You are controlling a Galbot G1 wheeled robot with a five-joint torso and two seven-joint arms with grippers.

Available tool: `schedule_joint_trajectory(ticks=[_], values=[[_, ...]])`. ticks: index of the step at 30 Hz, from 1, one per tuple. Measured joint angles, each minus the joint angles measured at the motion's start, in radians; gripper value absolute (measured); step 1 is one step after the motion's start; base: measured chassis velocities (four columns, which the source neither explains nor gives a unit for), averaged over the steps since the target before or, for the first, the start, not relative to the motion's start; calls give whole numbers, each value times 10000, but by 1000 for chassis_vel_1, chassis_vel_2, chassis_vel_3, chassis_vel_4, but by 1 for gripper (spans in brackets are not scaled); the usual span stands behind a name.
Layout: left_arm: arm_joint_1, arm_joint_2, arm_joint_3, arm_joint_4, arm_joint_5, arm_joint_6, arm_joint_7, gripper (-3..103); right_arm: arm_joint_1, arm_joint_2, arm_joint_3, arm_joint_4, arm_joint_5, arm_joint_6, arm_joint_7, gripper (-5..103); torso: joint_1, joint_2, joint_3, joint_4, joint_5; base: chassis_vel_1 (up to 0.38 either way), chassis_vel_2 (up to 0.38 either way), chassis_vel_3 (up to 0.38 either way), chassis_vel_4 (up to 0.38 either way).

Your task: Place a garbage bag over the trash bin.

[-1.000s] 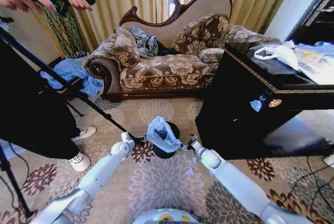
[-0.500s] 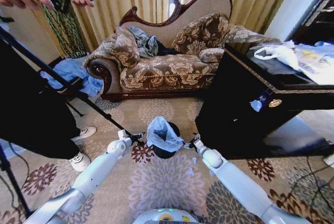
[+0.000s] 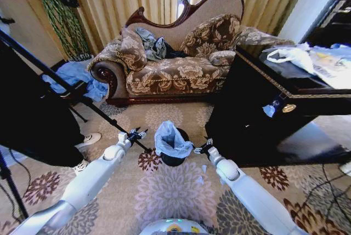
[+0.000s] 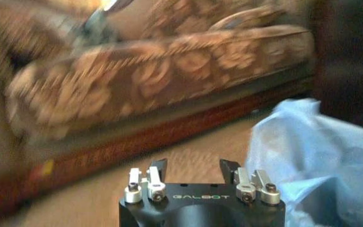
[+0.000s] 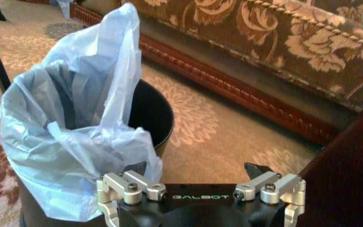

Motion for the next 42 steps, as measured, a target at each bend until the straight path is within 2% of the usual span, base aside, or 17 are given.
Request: schedule_joint_trajectory(ticks=[5, 6, 8, 10, 12, 14, 17, 23, 25, 27, 28, 32, 35, 37, 38, 40, 42], values=[[-846, -66, 1149, 25, 1205, -625, 110, 47, -137, 311, 98, -280, -146, 65, 8, 100, 0, 0, 0, -1, 2, 0, 0, 0, 0], [-846, -66, 1149, 25, 1205, -625, 110, 47, -137, 311, 98, -280, -146, 65, 8, 100, 0, 0, 0, -1, 2, 0, 0, 0, 0], [-1332, -180, 1906, 331, 1227, -816, 108, 43, -246, 383, 201, -305, -170, 86, 8, 100, 0, 0, 0, -3, 0, 0, 0, 0, 0], [-1771, -309, 2722, 627, 1208, -1041, 113, 34, -396, 422, 340, -309, -203, 122, 5, 100, 1, 0, 1, -4, -2, 0, 0, 0, 0], [-1882, -321, 2946, 650, 1198, -1049, 104, 30, -432, 422, 375, -310, -210, 130, 2, 100, 1, 0, 1, -4, -1, 0, 0, 0, 0], [-2071, -317, 3390, 635, 1211, -969, 50, 40, -497, 422, 443, -310, -222, 173, -2, 100, 0, 0, 0, -2, 1, 0, 0, 0, 0], [-2165, -304, 3549, 561, 1255, -824, 83, 45, -514, 426, 500, -310, -227, 184, -6, 100, 0, 0, 1, -1, 0, 0, 0, 0, 0], [-2299, -296, 3848, -84, 988, 121, 167, 74, -509, 468, 560, -346, -227, 213, -12, 100, 0, 0, 0, 0, 2, 0, 0, 0, 0], [-2315, -328, 3886, -78, 984, 162, 178, 74, -509, 477, 565, -355, -226, 217, -13, 100, 0, 0, 0, 0, 1, 0, 0, 0, 0], [-2371, -458, 3989, 51, 997, 380, 186, 84, -513, 498, 572, -380, -225, 227, -16, 100, 1, 0, 0, 0, 0, 0, 0, 0, 0], [-2371, -458, 3989, 51, 997, 380, 186, 84, -513, 498, 572, -380, -225, 227, -16, 100, 1, 0, 0, 0, 0, 0, 0, 0, 0], [-2465, -698, 4045, 491, 1072, 536, 148, 100, -526, 518, 570, -413, -223, 237, -22, 100, 0, 0, 0, 0, 0, 0, 0, 0, 0], [-2607, -1081, 3994, 1251, 1147, 325, 193, 89, -545, 534, 564, -447, -222, 260, -24, 100, 1, 0, 1, 0, -2, 0, 0, 0, 0], [-2647, -1172, 3949, 1452, 1181, 205, 224, 89, -554, 534, 564, -454, -221, 269, -24, 100, 0, 0, 1, -2, -2, 0, 0, 0, 0], [-2722, -1266, 3898, 1712, 1196, 73, 271, 80, -573, 524, 564, -454, -218, 282, -24, 100, 1, 0, 0, -2, 1, 0, 0, 0, 0], [-2771, -1306, 3881, 1864, 1196, -9, 303, 80, -582, 516, 567, -454, -217, 290, -24, 100, 0, 0, 0, -2, 1, 0, 0, 0, 0], [-2864, -1397, 3840, 2135, 1185, -254, 358, 72, -599, 507, 579, -456, -217, 311, -25, 100, 1, 0, 0, 0, 0, 0, 0, 0, 0]])
